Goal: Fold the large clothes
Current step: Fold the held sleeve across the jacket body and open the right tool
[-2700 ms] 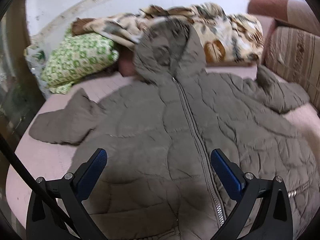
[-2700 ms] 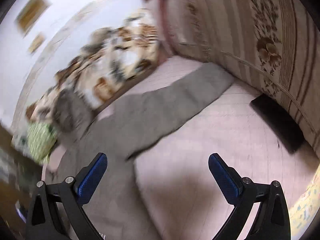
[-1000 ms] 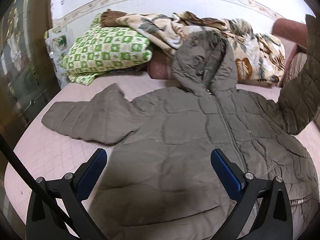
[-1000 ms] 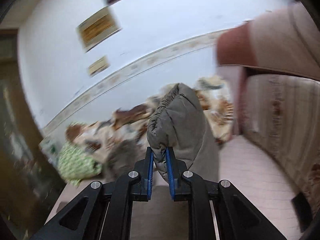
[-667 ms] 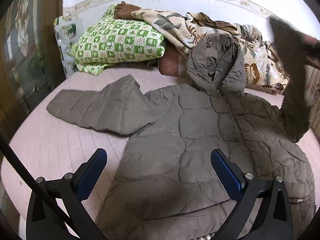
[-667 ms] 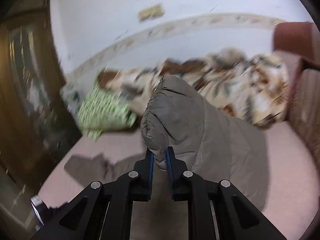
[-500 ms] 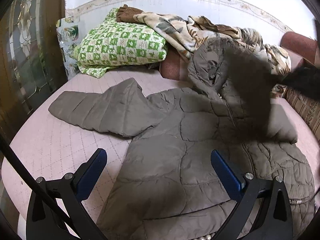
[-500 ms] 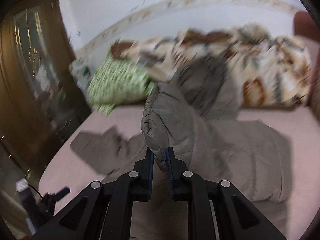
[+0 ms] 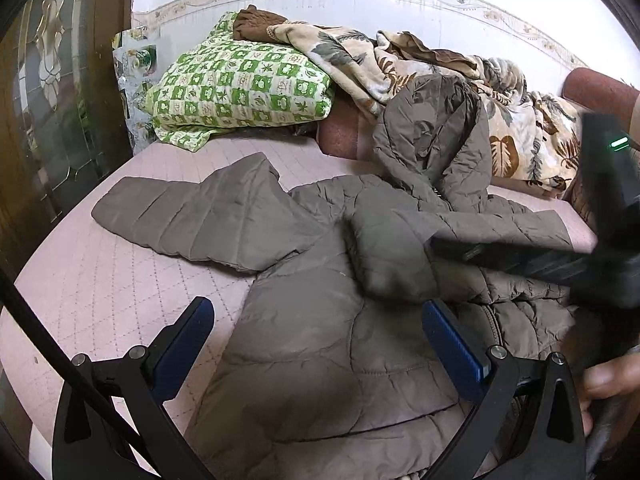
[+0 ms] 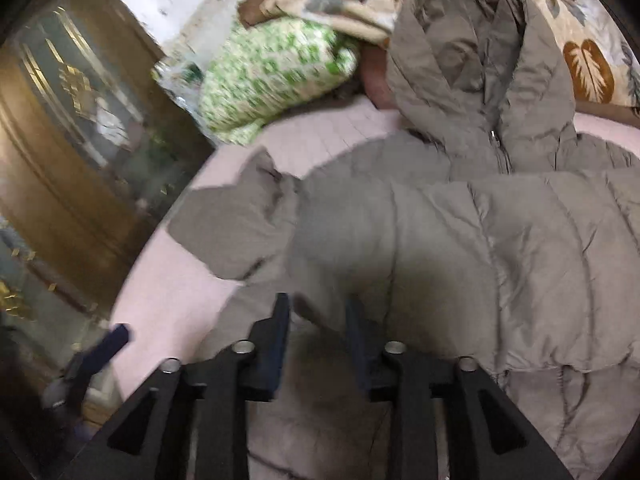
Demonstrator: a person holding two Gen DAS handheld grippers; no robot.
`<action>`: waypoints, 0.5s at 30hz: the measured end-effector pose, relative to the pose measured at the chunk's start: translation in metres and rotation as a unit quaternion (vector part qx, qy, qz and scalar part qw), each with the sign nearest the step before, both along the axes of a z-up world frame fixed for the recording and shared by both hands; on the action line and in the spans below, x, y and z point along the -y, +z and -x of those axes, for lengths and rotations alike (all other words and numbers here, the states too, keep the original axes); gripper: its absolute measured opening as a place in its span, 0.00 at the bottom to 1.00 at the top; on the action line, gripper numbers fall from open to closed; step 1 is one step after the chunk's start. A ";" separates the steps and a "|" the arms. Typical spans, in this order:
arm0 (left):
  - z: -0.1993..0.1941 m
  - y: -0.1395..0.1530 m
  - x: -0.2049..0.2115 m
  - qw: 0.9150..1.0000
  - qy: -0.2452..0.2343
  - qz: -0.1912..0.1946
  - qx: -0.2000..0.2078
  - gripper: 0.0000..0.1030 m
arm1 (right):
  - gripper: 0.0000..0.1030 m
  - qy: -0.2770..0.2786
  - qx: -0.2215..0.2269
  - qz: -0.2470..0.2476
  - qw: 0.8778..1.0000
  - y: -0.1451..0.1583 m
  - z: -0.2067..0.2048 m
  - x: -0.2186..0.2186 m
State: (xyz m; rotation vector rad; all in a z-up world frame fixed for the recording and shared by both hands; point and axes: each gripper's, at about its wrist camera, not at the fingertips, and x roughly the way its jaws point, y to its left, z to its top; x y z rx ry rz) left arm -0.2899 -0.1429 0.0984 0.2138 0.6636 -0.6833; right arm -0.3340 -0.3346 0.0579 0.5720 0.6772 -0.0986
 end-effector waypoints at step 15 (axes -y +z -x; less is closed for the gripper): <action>0.010 -0.019 0.027 0.999 -0.013 -0.045 0.003 1.00 | 0.58 -0.203 -0.196 0.113 0.952 -0.051 0.073 0.114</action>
